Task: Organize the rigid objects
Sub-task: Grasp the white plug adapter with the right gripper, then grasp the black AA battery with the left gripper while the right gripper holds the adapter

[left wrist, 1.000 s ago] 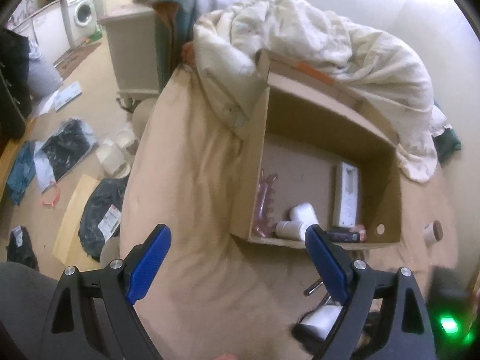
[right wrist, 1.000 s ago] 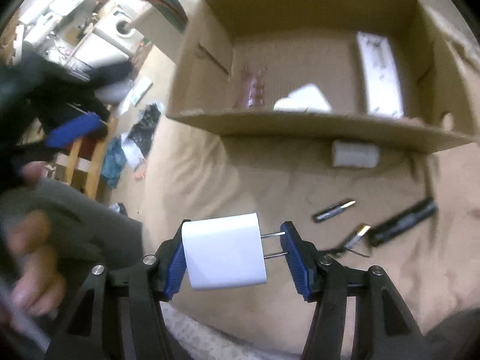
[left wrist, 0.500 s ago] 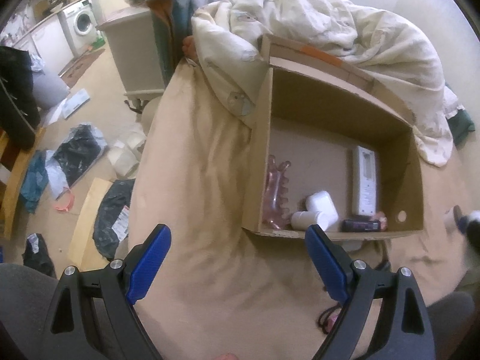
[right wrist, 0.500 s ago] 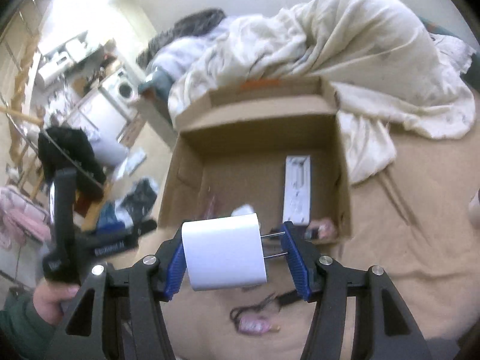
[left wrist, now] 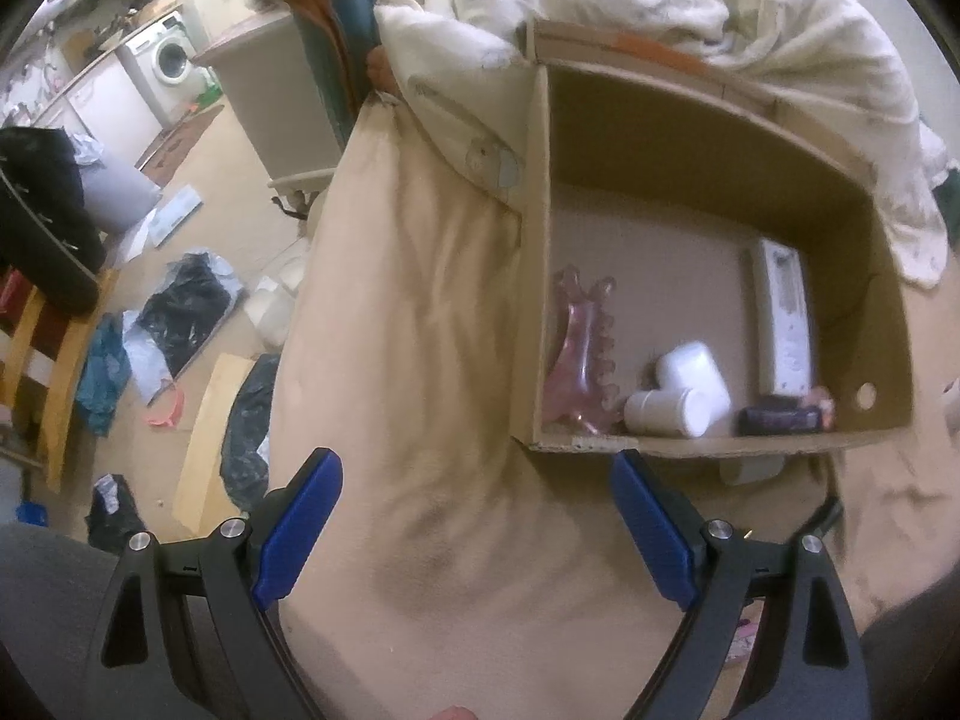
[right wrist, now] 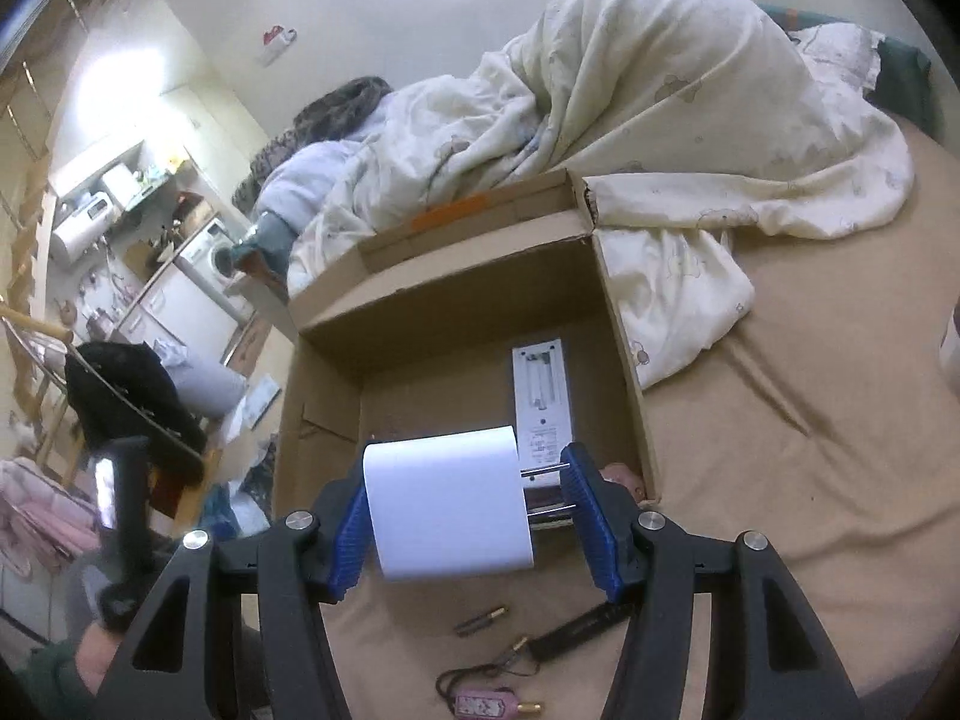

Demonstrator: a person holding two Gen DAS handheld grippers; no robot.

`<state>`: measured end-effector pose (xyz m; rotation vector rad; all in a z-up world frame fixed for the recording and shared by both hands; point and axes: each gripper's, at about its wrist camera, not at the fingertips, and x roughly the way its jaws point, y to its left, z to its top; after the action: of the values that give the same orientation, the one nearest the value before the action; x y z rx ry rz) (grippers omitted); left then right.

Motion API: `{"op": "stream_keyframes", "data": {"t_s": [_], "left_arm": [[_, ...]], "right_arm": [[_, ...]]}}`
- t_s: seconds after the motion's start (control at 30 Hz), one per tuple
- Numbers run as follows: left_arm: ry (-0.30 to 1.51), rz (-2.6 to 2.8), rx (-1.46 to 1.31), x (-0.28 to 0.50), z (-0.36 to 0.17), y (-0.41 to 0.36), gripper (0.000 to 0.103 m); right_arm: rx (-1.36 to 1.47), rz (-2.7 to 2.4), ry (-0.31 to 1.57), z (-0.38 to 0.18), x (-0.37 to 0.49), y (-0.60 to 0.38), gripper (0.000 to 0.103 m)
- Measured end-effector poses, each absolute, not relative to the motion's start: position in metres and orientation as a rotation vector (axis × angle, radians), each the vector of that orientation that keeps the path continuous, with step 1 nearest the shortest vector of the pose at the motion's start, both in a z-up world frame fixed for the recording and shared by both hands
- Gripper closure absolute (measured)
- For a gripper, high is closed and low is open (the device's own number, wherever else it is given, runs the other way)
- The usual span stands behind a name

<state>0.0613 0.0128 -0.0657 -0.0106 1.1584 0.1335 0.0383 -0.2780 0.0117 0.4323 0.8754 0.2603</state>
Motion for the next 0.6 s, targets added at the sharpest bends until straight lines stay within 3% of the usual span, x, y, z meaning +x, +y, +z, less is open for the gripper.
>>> {"op": "stream_keyframes", "data": {"t_s": [0.27, 0.6], "left_arm": [[1.136, 0.082, -0.050, 0.036, -0.062, -0.019, 0.013], [1.308, 0.206, -0.339, 0.034, -0.110, -0.047, 0.014]], "right_arm": [[0.513, 0.263, 0.894, 0.007, 0.038, -0.290, 0.041], [0.557, 0.248, 0.956, -0.006, 0.045, -0.296, 0.041]]}}
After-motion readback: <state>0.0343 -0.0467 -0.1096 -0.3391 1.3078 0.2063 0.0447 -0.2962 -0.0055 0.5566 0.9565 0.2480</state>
